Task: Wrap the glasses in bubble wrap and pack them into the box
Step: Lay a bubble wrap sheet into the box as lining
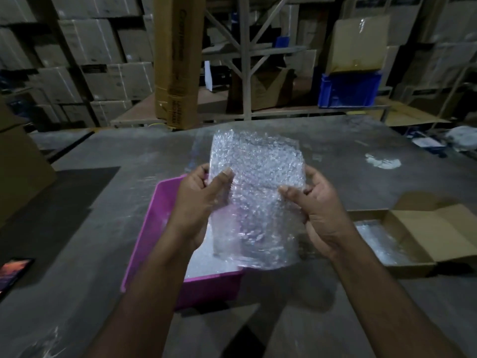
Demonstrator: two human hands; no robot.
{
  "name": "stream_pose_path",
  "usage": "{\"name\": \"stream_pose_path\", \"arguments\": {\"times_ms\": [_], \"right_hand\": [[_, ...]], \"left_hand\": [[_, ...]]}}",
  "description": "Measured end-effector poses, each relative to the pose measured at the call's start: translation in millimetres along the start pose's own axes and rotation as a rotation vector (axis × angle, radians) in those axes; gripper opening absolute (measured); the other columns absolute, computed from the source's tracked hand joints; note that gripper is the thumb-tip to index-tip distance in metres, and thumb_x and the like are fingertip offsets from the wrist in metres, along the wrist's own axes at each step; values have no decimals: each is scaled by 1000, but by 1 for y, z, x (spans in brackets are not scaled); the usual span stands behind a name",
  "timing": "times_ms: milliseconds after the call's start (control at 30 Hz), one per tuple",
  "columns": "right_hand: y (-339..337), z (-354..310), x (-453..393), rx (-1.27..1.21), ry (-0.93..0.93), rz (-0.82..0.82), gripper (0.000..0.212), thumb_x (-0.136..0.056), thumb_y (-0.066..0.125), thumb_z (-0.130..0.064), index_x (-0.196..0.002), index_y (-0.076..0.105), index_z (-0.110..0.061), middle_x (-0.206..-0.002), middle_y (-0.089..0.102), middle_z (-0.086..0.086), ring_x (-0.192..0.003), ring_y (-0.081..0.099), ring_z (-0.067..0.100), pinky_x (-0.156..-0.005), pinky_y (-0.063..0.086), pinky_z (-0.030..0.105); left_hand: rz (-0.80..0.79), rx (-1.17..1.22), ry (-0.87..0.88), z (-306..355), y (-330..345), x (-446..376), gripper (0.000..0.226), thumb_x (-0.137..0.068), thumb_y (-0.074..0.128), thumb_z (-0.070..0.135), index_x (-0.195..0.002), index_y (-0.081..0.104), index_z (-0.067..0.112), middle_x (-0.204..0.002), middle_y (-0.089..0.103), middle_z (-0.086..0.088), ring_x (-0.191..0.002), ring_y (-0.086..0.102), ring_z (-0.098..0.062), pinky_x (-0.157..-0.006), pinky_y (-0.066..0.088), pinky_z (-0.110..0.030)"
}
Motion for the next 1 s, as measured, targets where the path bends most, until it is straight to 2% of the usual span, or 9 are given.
{"name": "stream_pose_path", "arguments": {"times_ms": [133,200,267,333,400,567,667,833,1000], "right_hand": [[-30,-10,11,70,-60,175,90,-67,84,-22,-146,41,-25,-130,62,8,-112,68,18,-84,57,28],[-44,-10,17,87,-32,196,98,-61,85,-29,-147,38,-31,-141,52,14,-126,58,21,-94,51,29],[-58,-9,25,89,-37,193,91,-63,84,-23,-143,43,-36,-128,59,16,-121,59,24,-99,49,34],[-73,-9,31,107,-91,188,76,-70,81,-14,-138,52,-33,-92,65,6,-95,63,18,-92,54,29],[-88,-15,34,143,-125,206,57,-79,76,-5,-130,62,-27,-77,66,-4,-82,61,12,-81,56,24],[-120,-32,43,303,-106,94,60,-73,84,-9,-128,66,-26,-127,68,-7,-118,63,7,-94,54,29],[-138,-44,47,530,-145,127,48,-78,82,-2,-118,70,-25,-114,74,-11,-100,69,0,-82,55,17],[-181,-60,45,855,-212,206,15,-78,86,-22,-84,73,-27,-93,66,-1,-82,66,11,-72,52,19],[-221,-78,40,649,-168,236,24,-78,79,-36,-91,73,-17,-117,66,-12,-110,63,4,-90,51,30]], "left_hand": [[-50,-250,-36,-26,19,-2,93,-70,86,52,-148,37,35,-126,68,-16,-119,66,-27,-102,53,-44],[-23,-306,-48,-36,30,-3,97,-72,86,51,-151,31,44,-140,55,-24,-130,56,-30,-105,47,-38],[-37,-296,-36,-42,43,-1,90,-79,83,39,-153,30,43,-124,59,-23,-122,57,-23,-91,48,-26],[-119,-253,14,-44,54,0,76,-83,80,28,-147,41,41,-86,62,-6,-91,62,-12,-76,51,-19],[-220,-193,38,-45,65,3,67,-80,80,19,-139,53,35,-81,65,-1,-83,65,-11,-78,54,-24],[-320,-370,96,-48,88,5,63,-71,90,10,-126,66,30,-115,74,-2,-105,71,-20,-95,59,-44],[-309,-498,147,-49,103,0,39,-71,91,28,-106,75,31,-104,75,-8,-86,70,-30,-86,57,-56],[-304,-558,203,-57,140,-7,21,-70,88,30,-83,75,22,-95,62,-13,-76,61,-27,-68,51,-36],[-360,-331,77,-74,182,-15,20,-75,79,28,-87,69,15,-110,68,-2,-97,66,-10,-84,54,-27]]}}
Point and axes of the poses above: each hand's wrist, its own x-axis away from the middle knuckle, its own y-axis out of the palm, z = x × y, the point moved 1 cm from there along -x, towards the middle knuckle
